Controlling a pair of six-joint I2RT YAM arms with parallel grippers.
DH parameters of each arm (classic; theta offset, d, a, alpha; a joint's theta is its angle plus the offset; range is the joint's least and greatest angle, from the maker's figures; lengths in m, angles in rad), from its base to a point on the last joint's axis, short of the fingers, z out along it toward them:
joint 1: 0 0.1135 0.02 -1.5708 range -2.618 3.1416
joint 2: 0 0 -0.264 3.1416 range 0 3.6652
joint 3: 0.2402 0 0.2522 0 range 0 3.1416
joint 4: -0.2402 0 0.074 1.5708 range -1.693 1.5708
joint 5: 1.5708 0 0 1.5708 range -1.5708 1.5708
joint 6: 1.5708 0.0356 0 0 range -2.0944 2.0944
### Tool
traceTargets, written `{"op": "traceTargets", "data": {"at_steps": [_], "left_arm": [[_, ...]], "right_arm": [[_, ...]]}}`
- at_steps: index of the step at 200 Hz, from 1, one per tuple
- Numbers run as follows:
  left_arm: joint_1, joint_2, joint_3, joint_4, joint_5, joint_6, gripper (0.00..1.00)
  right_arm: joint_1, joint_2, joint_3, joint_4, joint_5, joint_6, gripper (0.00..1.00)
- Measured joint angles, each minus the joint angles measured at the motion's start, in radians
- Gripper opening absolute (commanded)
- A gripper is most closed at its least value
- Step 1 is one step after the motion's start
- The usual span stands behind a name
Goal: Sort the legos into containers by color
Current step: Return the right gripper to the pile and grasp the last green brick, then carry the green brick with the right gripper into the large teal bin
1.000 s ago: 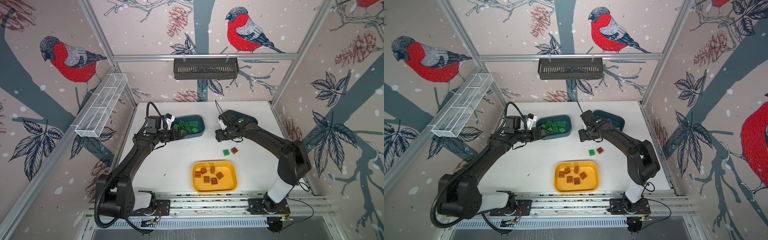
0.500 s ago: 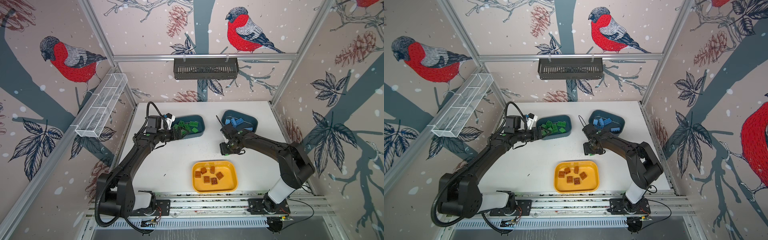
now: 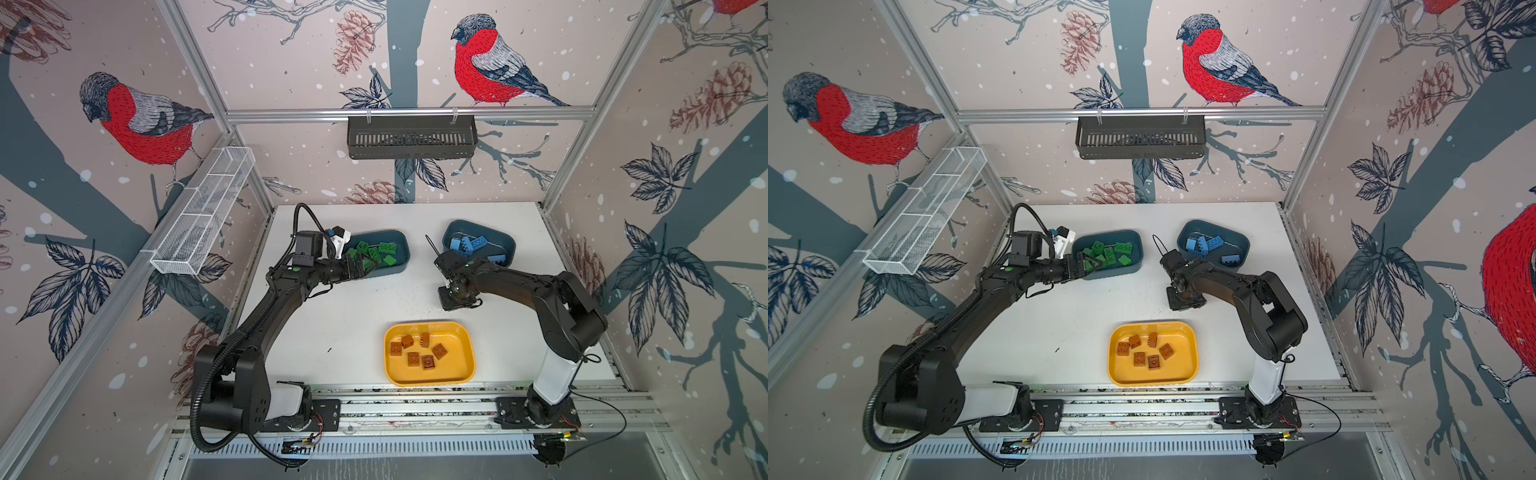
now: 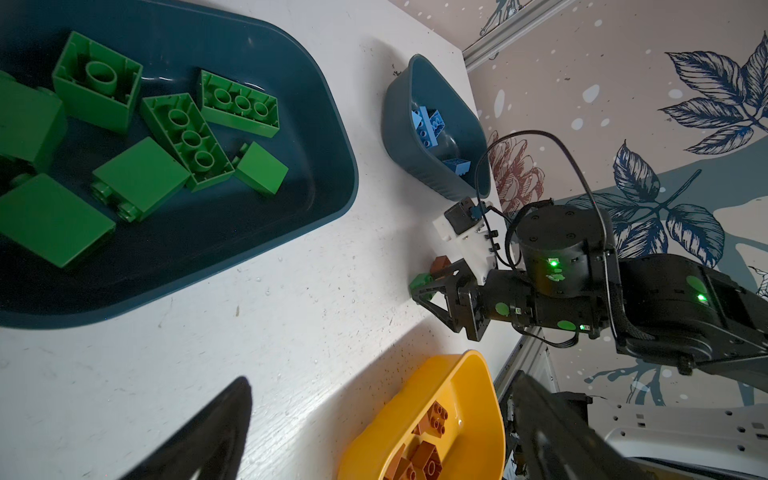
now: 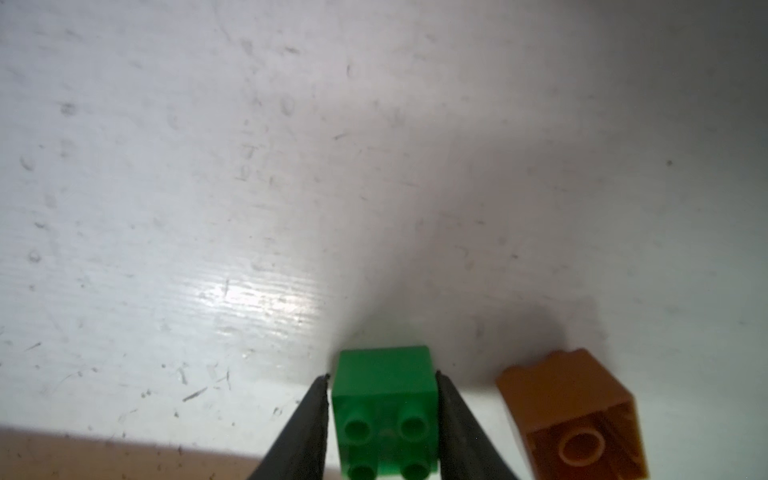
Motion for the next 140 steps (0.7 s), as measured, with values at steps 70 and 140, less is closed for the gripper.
{"op": "traceTargets", "data": {"at_steps": [70, 140], "left_arm": [[0.000, 0.013, 0.010, -0.002, 0.000, 0.016, 0.97], [0.003, 0.021, 0.032, -0.017, 0.000, 0.025, 0.97]], "right_arm": [[0.014, 0.004, 0.153, -0.077, 0.037, -0.045, 0.27], [0.046, 0.190, 0.647, -0.106, -0.005, -0.130, 0.28]]}}
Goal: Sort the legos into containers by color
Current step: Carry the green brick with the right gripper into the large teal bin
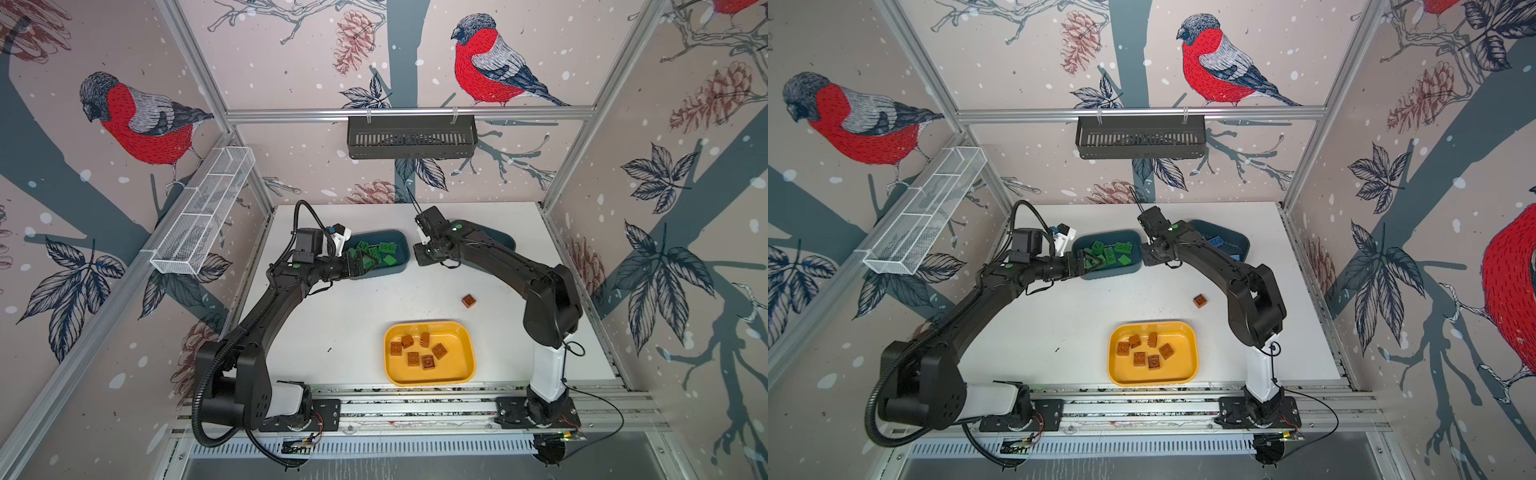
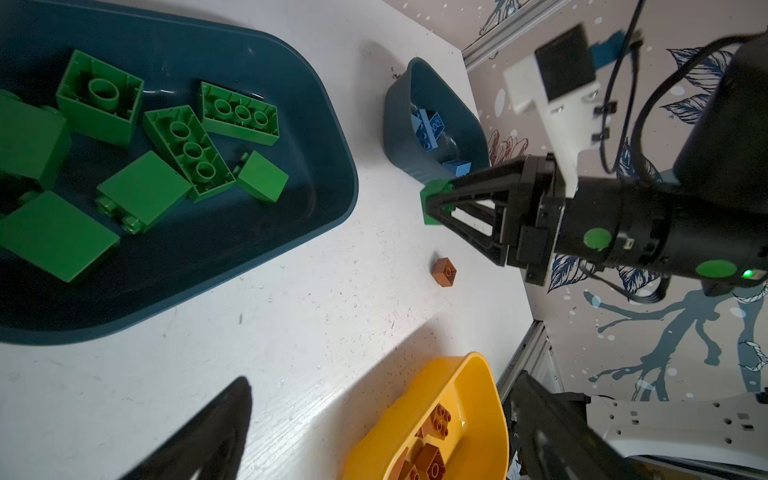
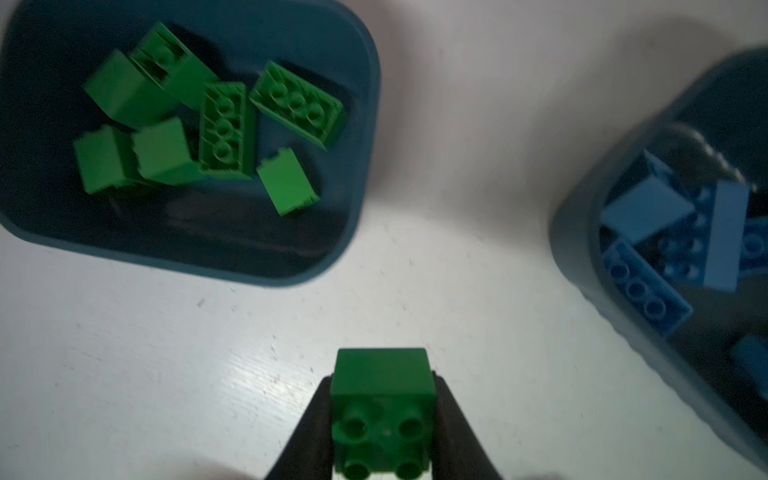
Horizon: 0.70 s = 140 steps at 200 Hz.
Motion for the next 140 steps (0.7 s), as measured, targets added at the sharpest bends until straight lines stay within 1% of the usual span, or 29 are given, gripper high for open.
{"op": "traceTargets", "data": {"at_steps": [50, 63, 82, 107, 123, 140], "left_arm": [[0.026, -0.021, 0.003, -0.004, -0.002, 0.002, 0.97], [0.033, -0.026, 0.003, -0.008, -0.002, 0.005, 0.97], [0.040, -0.032, 0.003, -0.018, -0.002, 0.014, 0.97], [0.048, -0.039, 0.003, -0.031, -0.003, 0.020, 0.97], [0.050, -0.041, 0.003, -0.032, -0.003, 0.020, 0.97], [0.051, -0.041, 0.003, -0.034, -0.002, 0.020, 0.97]], "right_arm": [[0.030, 0.258, 0.362, -0.018, -0.042, -0.064, 0.28], [0.032, 0.304, 0.403, -0.018, -0.047, -0.076, 0.29], [0.032, 0.343, 0.417, -0.015, -0.050, -0.086, 0.30], [0.030, 0.380, 0.421, -0.017, -0.030, -0.098, 0.38], [0.029, 0.386, 0.421, -0.025, -0.015, -0.102, 0.52], [0.030, 0.382, 0.423, -0.031, 0.000, -0.106, 0.57]]}}
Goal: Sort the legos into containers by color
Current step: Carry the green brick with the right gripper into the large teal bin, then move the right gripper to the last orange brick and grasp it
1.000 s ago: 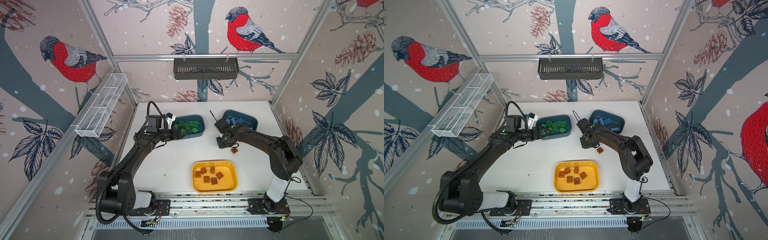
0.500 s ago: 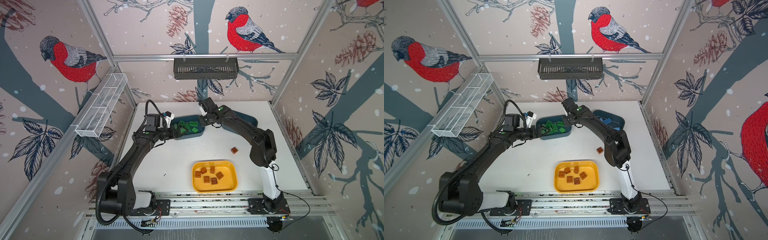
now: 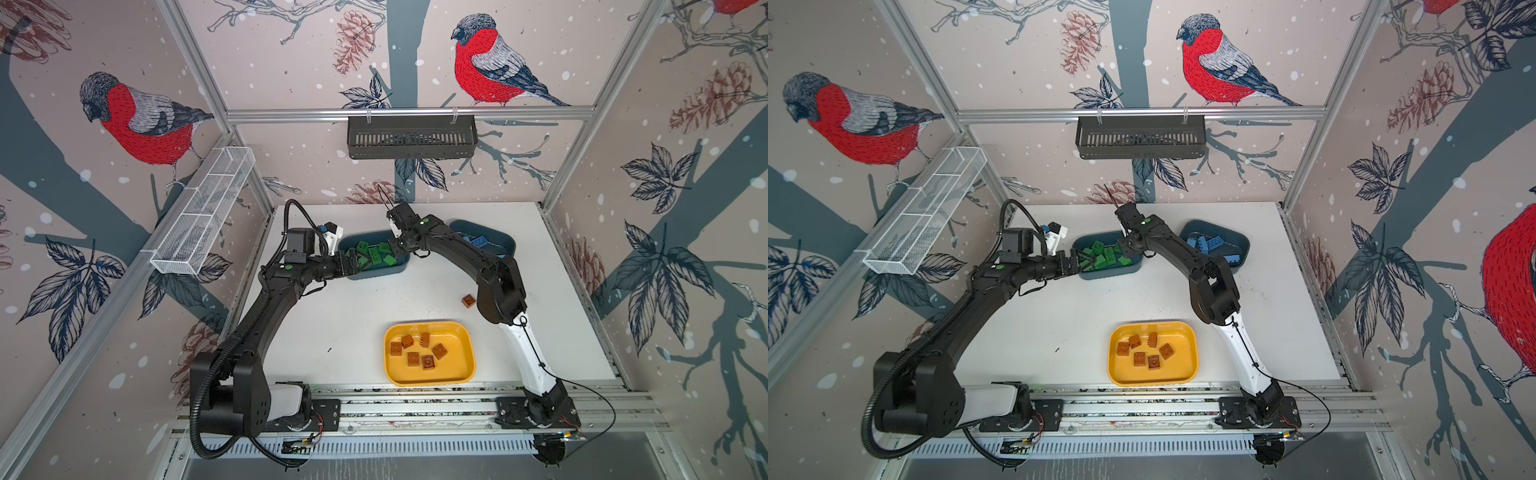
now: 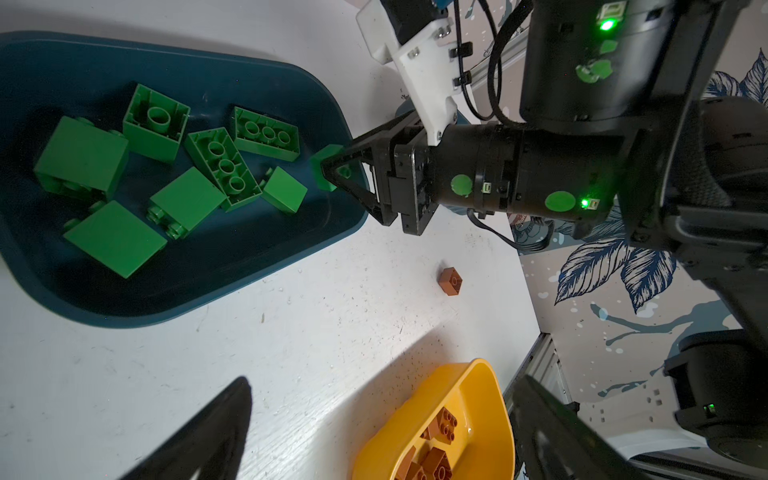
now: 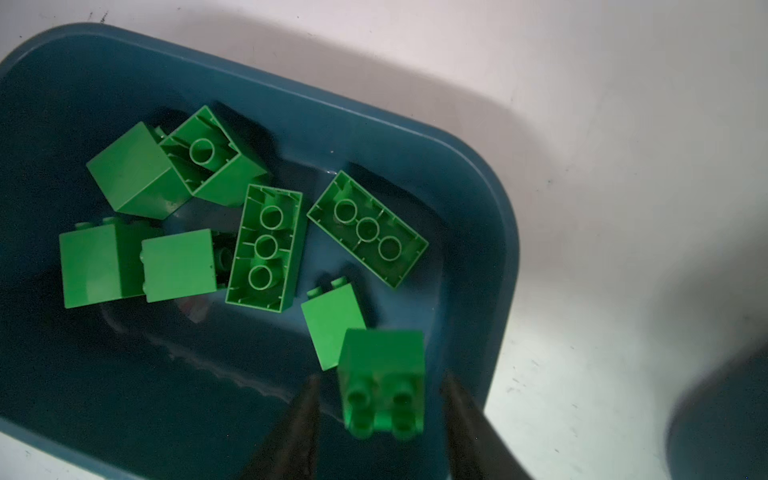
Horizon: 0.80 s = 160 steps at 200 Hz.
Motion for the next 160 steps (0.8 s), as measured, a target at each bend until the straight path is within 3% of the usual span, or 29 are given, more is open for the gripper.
{"op": "traceTargets", "data": {"at_steps": [39, 115, 160], "left_arm": [[0.000, 0.000, 0.000, 0.000, 0.003, -0.001, 0.97], [0.000, -0.009, -0.037, 0.054, 0.034, -0.051, 0.97], [-0.014, 0.009, -0.037, 0.086, 0.053, -0.056, 0.97]], "right_arm": [[-0.013, -0.097, -0.082, -0.027, 0.029, 0.000, 0.61], [-0.094, -0.598, -0.699, -0.027, 0.045, 0.053, 0.69], [-0.158, -0.791, -0.996, -0.008, 0.045, 0.113, 0.71]]}}
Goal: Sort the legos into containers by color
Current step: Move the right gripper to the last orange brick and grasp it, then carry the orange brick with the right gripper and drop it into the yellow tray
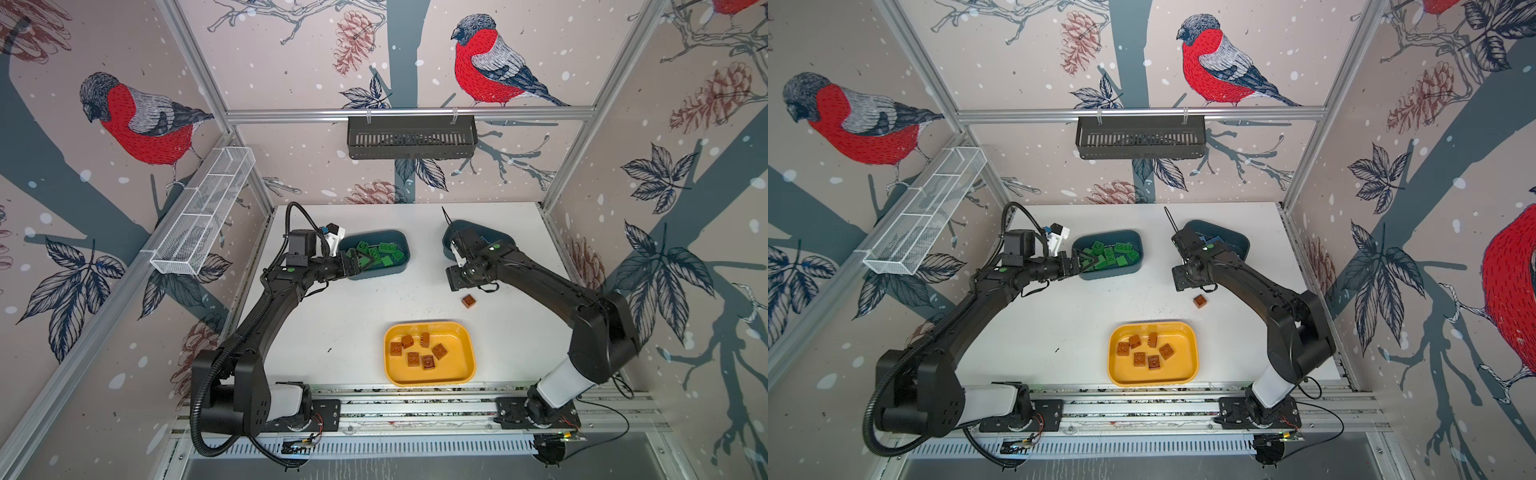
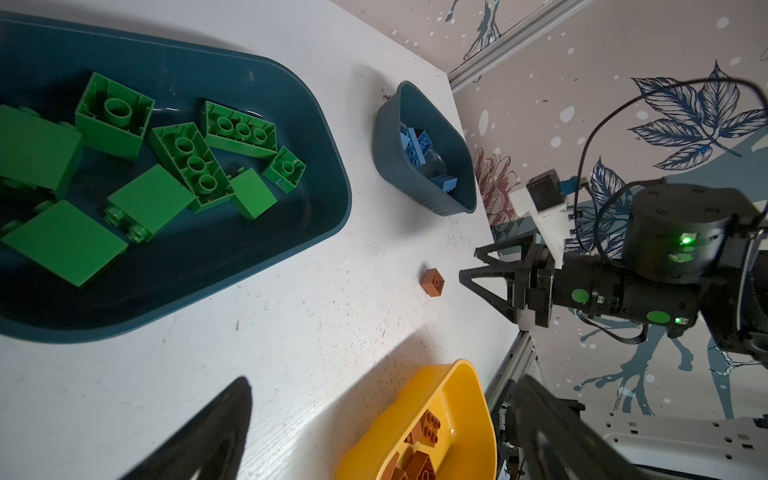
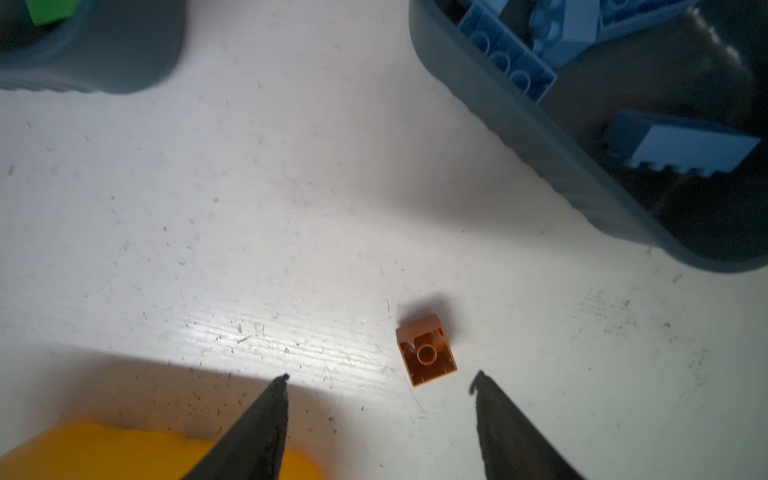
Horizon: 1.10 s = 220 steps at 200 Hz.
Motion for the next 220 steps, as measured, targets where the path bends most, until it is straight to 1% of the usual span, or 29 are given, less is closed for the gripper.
{"op": "traceTargets", "data": {"at_steps": [25, 55, 74, 102, 171, 186, 220], "left_arm": [[-0.008, 0.012, 0.000, 0.002, 0.003, -0.009, 0.97], [-0.008, 0.013, 0.002, 0.002, 0.003, -0.016, 0.97], [-0.009, 0.010, 0.002, 0.002, 0.002, -0.016, 0.97], [-0.009, 0.003, 0.002, 0.002, 0.002, -0.016, 0.97], [-0.009, 0.002, 0.000, 0.002, -0.002, -0.016, 0.97], [-0.009, 0.002, -0.002, 0.001, -0.002, -0.016, 0.97], [-0.009, 0.003, -0.002, 0.001, -0.002, -0.016, 0.97]], "right_arm": [[-0.041, -0.030, -0.093, 0.022, -0.002, -0.010, 0.72], [-0.076, -0.039, -0.194, 0.080, -0.029, -0.078, 0.72], [-0.096, -0.037, -0.219, 0.113, -0.045, -0.111, 0.71], [-0.098, -0.008, -0.230, 0.176, -0.084, -0.160, 0.69], [-0.103, 0.092, -0.224, 0.217, -0.083, -0.262, 0.51], [-0.103, 0.106, -0.225, 0.218, -0.083, -0.269, 0.44], [-0.103, 0.120, -0.221, 0.217, -0.077, -0.291, 0.33]]}}
